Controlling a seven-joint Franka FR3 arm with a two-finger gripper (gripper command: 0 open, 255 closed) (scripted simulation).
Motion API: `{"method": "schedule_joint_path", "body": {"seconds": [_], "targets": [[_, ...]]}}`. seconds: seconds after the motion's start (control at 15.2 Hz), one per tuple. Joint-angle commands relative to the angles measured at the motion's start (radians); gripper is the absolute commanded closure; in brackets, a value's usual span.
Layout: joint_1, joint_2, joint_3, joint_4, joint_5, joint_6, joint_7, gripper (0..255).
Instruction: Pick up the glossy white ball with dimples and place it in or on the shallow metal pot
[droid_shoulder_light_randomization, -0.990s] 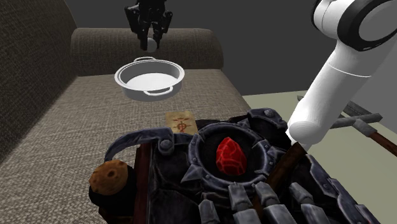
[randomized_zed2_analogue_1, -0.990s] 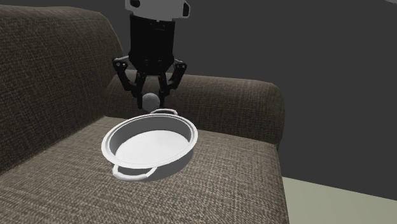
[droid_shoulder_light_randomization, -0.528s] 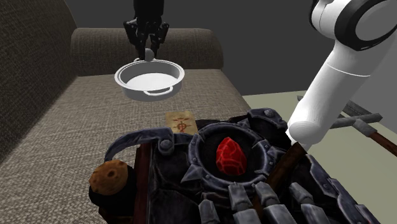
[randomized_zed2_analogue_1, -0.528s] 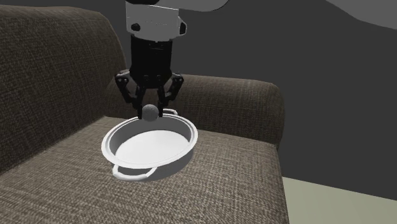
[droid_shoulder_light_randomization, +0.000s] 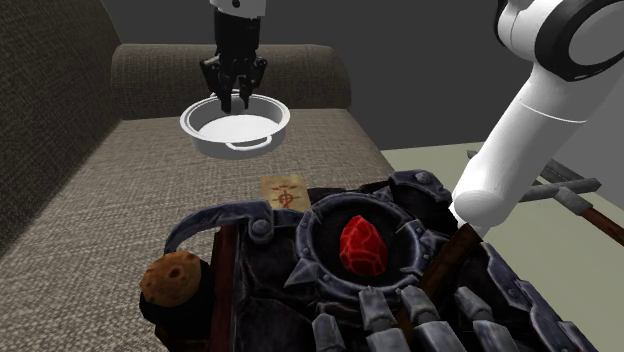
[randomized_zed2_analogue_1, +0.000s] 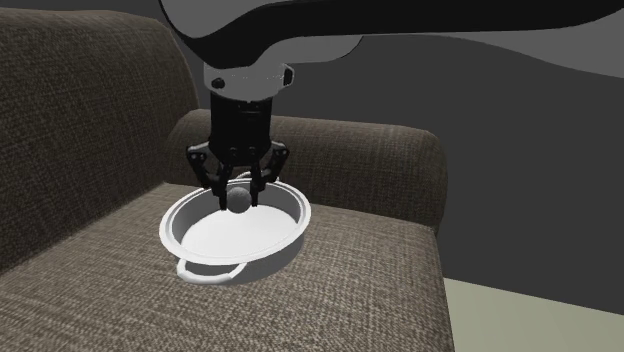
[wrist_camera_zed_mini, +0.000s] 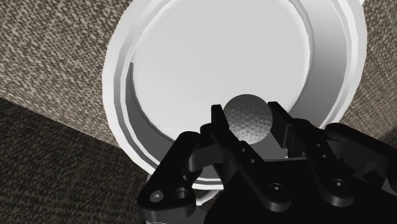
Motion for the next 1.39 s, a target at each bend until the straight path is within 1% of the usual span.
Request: {"method": "schedule_joint_path", "body": {"seconds": [0.0,0.33,0.4,0.73,0.99,1.32], "targets": [[0.000,-0.002,0.000,-0.006,0.001,0.005,-0.001,255],[0.000,-0.002,0.000,-0.006,0.001,0.005,-0.001,255],[0.000,-0.002,0.000,-0.006,0.001,0.005,-0.001,0],[0.000,-0.002,0.000,-0.006,0.001,0.005,-0.001,0],[-0.002,0.011,-0.002,0.136,-0.006,-0.126,0.005,0],[-0.002,0.011,-0.002,0.136,-0.006,-0.126,0.005,0]]}}
